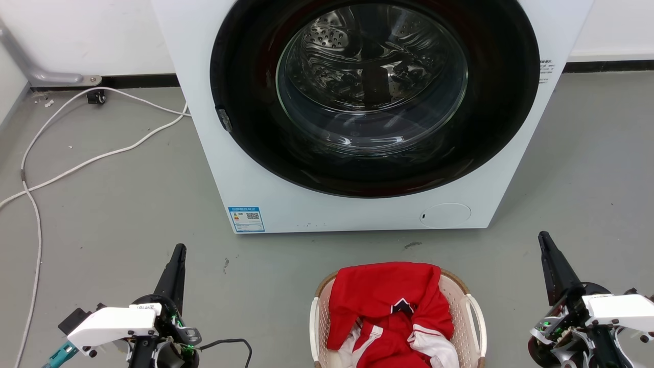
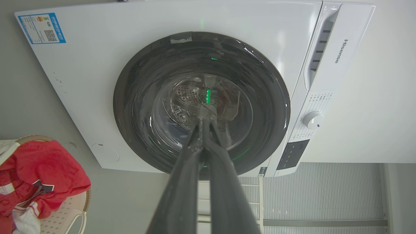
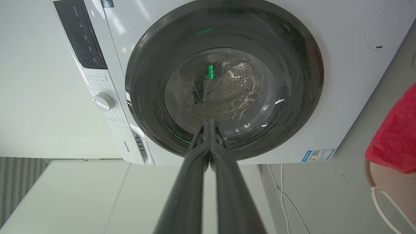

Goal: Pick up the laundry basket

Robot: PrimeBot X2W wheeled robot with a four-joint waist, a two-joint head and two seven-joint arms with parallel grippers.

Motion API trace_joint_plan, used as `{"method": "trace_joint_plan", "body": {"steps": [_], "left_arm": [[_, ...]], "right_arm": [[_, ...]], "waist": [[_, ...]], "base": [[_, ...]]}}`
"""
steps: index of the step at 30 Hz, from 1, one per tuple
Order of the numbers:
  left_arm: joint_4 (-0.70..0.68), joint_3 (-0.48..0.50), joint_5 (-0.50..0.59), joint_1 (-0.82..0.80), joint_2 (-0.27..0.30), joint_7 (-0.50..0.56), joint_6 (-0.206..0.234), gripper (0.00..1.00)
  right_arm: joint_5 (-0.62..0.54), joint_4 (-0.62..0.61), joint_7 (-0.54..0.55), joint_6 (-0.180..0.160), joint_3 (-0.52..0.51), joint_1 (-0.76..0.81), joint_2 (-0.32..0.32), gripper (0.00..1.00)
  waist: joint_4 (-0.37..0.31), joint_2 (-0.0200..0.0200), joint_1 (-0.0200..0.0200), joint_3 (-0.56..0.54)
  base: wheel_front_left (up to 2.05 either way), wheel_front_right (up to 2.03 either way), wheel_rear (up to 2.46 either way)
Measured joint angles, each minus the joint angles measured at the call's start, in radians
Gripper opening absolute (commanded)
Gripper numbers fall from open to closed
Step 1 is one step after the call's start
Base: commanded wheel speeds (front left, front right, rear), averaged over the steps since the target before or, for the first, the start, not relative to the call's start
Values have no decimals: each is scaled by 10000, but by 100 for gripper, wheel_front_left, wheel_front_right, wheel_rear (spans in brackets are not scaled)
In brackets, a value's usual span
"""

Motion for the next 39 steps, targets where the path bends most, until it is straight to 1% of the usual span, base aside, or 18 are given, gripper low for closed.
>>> {"method": "trace_joint_plan", "body": {"steps": [39], "left_arm": [[0, 0, 0, 0, 0, 0, 0, 0]], "right_arm": [[0, 0, 0, 0, 0, 0, 0, 0]], "waist": [[0, 0, 0, 0]], "base": [[0, 0, 0]]}}
